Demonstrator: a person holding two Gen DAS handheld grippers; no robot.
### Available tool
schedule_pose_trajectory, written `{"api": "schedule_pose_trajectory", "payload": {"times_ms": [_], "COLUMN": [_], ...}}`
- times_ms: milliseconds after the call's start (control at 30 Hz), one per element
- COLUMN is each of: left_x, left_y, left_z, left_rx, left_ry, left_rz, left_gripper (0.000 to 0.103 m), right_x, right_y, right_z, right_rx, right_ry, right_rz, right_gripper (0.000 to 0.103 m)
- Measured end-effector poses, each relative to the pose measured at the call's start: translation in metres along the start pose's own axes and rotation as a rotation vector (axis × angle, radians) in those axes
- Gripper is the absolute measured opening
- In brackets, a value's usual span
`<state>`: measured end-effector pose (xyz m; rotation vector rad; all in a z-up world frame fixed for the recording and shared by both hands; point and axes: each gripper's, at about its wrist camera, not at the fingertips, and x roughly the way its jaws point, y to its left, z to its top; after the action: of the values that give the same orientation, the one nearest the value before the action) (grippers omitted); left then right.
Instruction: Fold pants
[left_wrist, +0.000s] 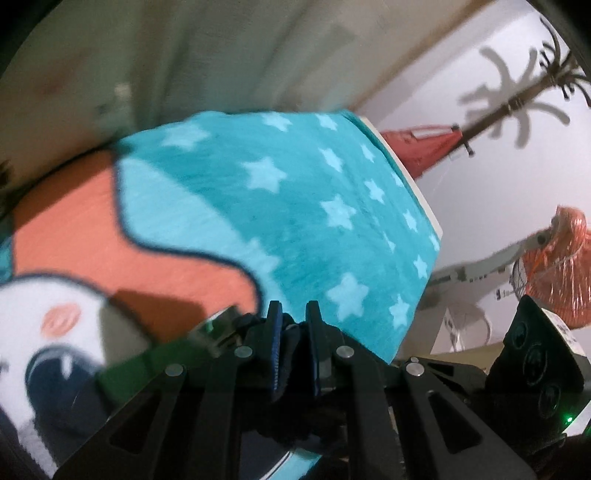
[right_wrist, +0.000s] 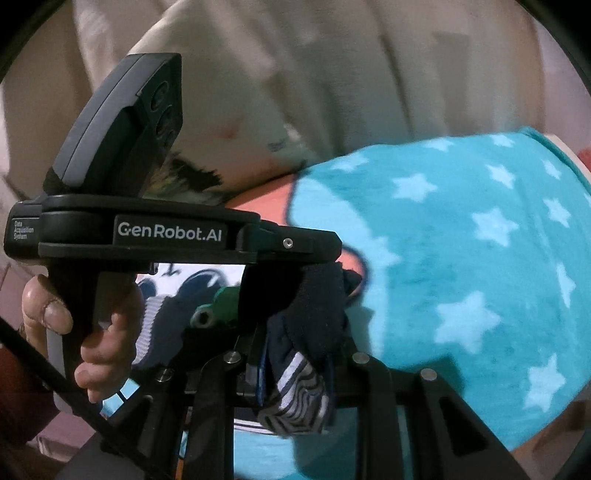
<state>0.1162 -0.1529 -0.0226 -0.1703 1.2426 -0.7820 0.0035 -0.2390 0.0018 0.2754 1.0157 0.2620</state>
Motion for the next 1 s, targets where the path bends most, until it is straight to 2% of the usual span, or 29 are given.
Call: {"api": "schedule_pose_trajectory", "payload": {"times_ms": [300, 433, 500, 567, 700, 733, 800, 900, 967, 1000], "left_x": [-0.035, -0.053, -0.067, -0.087, -0.126, -0.139, -0.158, -0.190, -0.207, -0.212], "left_y": [0.073, 0.091, 0.100, 0.114, 0.137, 0.143, 0.149, 0.159, 0.173, 0.179], "left_z": [-0.053, -0.068, -0.075, -0.086, -0.109, -0.117, -0.128, -0.151, -0.167, -0.175], "left_rx": [-0.204, -0.264, -0.290, -0.343, -0.423, -0.437, -0.442, -0.458, -0.486, -0.508], "left_ry": [-0.062, -0.096, -0.123, -0.171, -0.252, -0.275, -0.307, -0.368, -0.396, -0.403], "left_rz": [0.018, 0.044, 0.045, 0.044, 0.053, 0.069, 0.106, 0.199, 0.236, 0.244], "left_gripper": [0.013, 0.014, 0.019, 0.037, 0.041, 0.042, 0.043, 0.049, 0.050, 0.050], "right_x": [0.042, 0.063, 0.071, 0.077, 0.086, 0.087, 0.081, 0.058, 0.046, 0.042], "right_y": [0.075, 0.098, 0.109, 0.119, 0.142, 0.147, 0.153, 0.149, 0.142, 0.137], "right_z": [-0.022, -0.030, -0.033, -0.036, -0.041, -0.042, -0.041, -0.028, -0.017, -0.013], "right_rx": [-0.187, -0.255, -0.273, -0.289, -0.342, -0.354, -0.355, -0.282, -0.226, -0.198], "right_ry": [0.093, 0.114, 0.130, 0.141, 0.161, 0.168, 0.175, 0.147, 0.105, 0.093], "right_rz": [-0.004, -0.033, -0.034, -0.029, -0.006, 0.002, 0.016, 0.067, 0.043, 0.026], "right_gripper": [0.026, 0.032, 0.035, 0.041, 0.055, 0.056, 0.056, 0.056, 0.056, 0.051]}}
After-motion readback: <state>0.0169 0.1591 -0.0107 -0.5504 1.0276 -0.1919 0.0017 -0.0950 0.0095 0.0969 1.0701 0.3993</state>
